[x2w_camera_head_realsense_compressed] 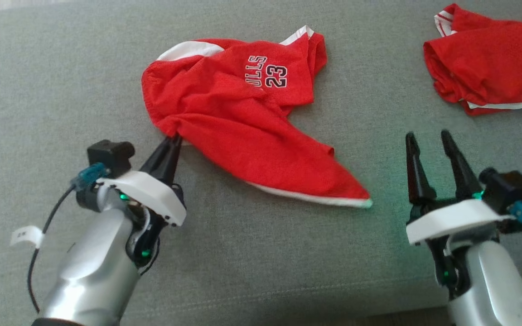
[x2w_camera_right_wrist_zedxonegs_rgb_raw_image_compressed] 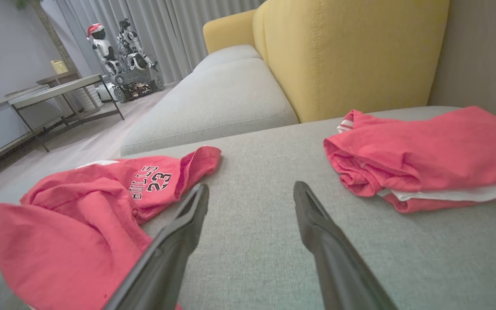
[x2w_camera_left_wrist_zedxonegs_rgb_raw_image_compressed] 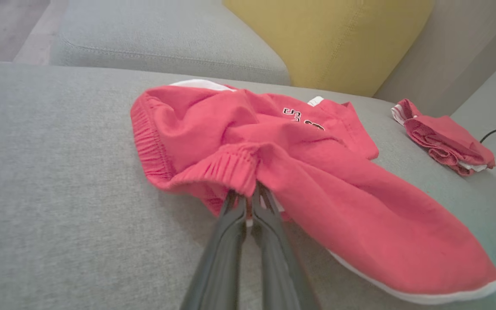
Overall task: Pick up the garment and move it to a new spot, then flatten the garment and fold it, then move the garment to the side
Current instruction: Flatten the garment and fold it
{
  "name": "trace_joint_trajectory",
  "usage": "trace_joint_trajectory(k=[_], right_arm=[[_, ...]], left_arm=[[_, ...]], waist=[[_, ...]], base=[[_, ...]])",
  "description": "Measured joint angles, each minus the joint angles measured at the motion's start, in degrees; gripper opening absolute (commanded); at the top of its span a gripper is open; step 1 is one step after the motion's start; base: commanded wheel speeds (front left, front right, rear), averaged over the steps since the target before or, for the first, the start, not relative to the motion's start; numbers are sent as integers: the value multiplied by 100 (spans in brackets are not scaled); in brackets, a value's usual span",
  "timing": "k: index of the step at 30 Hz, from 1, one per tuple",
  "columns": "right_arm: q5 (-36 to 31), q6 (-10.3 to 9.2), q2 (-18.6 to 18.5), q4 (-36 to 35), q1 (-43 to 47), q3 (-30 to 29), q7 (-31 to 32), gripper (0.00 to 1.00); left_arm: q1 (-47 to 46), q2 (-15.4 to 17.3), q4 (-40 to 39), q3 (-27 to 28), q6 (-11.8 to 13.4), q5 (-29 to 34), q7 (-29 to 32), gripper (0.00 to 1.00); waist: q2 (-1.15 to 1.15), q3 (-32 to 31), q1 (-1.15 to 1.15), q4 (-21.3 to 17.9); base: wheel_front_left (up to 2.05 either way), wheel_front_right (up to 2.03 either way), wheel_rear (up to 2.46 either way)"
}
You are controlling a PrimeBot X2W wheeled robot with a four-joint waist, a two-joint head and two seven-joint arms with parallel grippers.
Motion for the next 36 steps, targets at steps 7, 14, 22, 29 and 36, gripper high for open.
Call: trace_joint_trajectory(k=[7,14,22,29,36], right_arm=[[120,0,-85,130,243,304,272,100],[381,0,-183,308,418,722,735,100],[759,0,-347,454,491,1193,1216,100],[1188,0,-582,447,492,1711,1651,100],[1518,0,-876,403,492,2145,2087,100]], left_arm=[[188,100,-104,78,8,136,0,0],[249,170,-103,52,96,157,59,0],[249,213,-137,62,313,196,141,0],[249,213,-157,21,341,196,212,0],[249,205,-147,-40,339,193,245,0]], waist=[[0,-136,0,7],[0,-202,0,57],[0,-180,0,181],[0,-178,0,294],[0,-211,0,332]], base=[[0,0,0],[0,0,0],[0,0,0],[0,0,0],[0,0,0]])
